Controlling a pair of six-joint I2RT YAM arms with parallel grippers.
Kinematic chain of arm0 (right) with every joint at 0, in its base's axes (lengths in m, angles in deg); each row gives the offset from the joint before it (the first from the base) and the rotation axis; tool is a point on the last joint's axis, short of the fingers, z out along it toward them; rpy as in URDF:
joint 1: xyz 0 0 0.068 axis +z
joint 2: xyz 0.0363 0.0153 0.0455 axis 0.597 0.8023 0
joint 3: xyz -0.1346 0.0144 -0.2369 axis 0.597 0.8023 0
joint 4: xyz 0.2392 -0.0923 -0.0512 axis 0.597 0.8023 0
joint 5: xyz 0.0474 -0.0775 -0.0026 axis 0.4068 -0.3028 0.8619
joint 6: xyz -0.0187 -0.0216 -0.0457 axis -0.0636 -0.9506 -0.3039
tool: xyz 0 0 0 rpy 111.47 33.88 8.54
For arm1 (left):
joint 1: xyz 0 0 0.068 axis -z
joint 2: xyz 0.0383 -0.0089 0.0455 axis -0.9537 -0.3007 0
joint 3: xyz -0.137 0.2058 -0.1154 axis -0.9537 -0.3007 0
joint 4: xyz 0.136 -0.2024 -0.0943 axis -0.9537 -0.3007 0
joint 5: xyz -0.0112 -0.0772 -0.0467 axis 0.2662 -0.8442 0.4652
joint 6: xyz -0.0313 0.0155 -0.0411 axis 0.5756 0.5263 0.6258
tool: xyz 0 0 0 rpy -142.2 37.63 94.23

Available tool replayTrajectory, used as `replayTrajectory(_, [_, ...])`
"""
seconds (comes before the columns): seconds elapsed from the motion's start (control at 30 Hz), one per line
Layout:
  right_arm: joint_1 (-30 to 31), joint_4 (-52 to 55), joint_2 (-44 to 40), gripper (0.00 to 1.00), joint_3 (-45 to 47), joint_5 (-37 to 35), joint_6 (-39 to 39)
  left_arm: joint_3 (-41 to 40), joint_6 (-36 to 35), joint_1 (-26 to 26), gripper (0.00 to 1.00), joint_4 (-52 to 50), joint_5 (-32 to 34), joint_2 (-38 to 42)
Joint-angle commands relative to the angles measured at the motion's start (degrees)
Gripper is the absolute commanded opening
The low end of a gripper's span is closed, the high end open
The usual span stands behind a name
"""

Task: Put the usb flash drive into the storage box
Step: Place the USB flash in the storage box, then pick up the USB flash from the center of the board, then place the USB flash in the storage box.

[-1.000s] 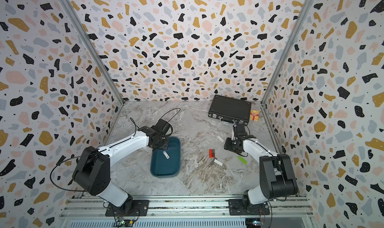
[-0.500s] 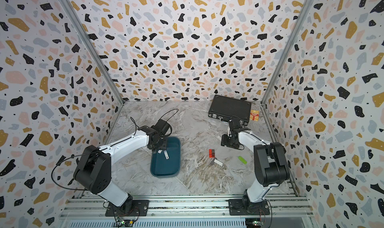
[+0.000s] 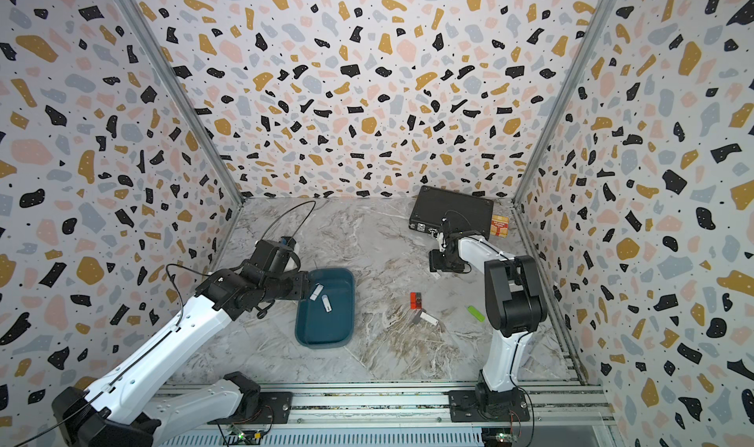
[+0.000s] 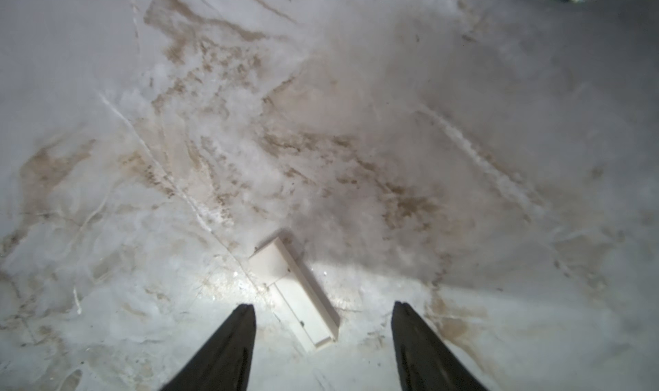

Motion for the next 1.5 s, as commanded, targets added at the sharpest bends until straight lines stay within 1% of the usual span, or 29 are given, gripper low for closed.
replayTrajectory(0.0, [1.06, 3.53, 0.69, 0.64, -2.08, 0.41, -2.23, -3.39, -0.79, -0.37, 0.61, -2.29, -1.89, 3.84])
replayTrajectory(0.13, [2.74, 4.81, 1.98, 0.63, -3.00, -1.54, -3.22, -4.98, -0.63, -0.35, 0.62, -0.82, -2.60, 7.72])
replayTrajectory(0.23, [3.36, 5.50, 2.80, 0.59, -3.05, -1.97, -2.74, -5.14, -0.82, -0.31, 0.62, -1.06, -1.28, 7.93])
replayTrajectory(0.43, [4.33, 7.11, 4.77, 0.48, -4.06, -3.31, -2.28, -4.95, -1.24, -0.39, 0.62, -1.68, -1.18, 7.76])
replayTrajectory(0.67, [6.09, 7.91, 5.09, 0.31, -4.10, -6.30, -1.67, -5.31, -1.18, -0.34, 0.62, -1.46, -0.63, 8.42])
replayTrajectory(0.73, [6.18, 7.84, 5.00, 0.26, -4.09, -5.82, -1.05, -5.30, -1.18, -0.38, 0.62, -1.49, -0.23, 8.37])
replayTrajectory(0.8, [6.27, 7.61, 4.45, 0.23, -4.09, -5.34, -0.40, -5.19, -1.19, -0.39, 0.61, -1.85, 0.48, 8.28])
replayTrajectory(0.93, [6.92, 7.01, 1.40, 0.20, -3.31, -4.85, 0.72, -5.13, -0.84, -0.36, 0.61, -1.95, 1.33, 8.93])
replayTrajectory(1.0, [8.12, 6.49, -1.73, 0.19, -2.49, -1.95, 1.83, -5.13, -0.49, -0.38, 0.61, -2.09, 2.51, 9.71])
replayTrajectory(1.07, [9.50, 4.51, -5.52, 0.19, -1.01, 3.57, 4.45, -5.07, -0.14, -0.36, 0.61, -2.28, 3.72, 10.46])
replayTrajectory(1.13, [11.46, 1.33, -9.33, 0.19, 1.16, 9.48, 9.27, -5.18, 0.15, -0.38, 0.61, -2.37, 4.36, 11.05])
replayTrajectory(1.17, [13.37, -1.15, -11.25, 0.19, 2.45, 11.89, 12.03, -5.22, 0.22, -0.37, 0.61, -2.45, 4.72, 11.32])
replayTrajectory(1.23, [18.01, -4.99, -13.46, 0.19, 3.57, 14.06, 15.87, -5.22, 0.38, -0.37, 0.61, -2.57, 5.50, 11.85])
replayTrajectory(1.33, [25.50, -9.10, -13.52, 0.19, 3.11, 14.23, 21.55, -5.05, 0.76, -0.36, 0.61, -2.91, 7.19, 12.85])
replayTrajectory(1.4, [30.15, -11.89, -12.59, 0.19, 2.69, 12.23, 25.21, -5.17, 0.92, -0.38, 0.61, -3.08, 7.90, 13.61])
replayTrajectory(1.47, [35.40, -13.93, -10.69, 0.19, 1.41, 8.91, 27.04, -5.43, 1.02, -0.39, 0.62, -2.82, 8.25, 14.43])
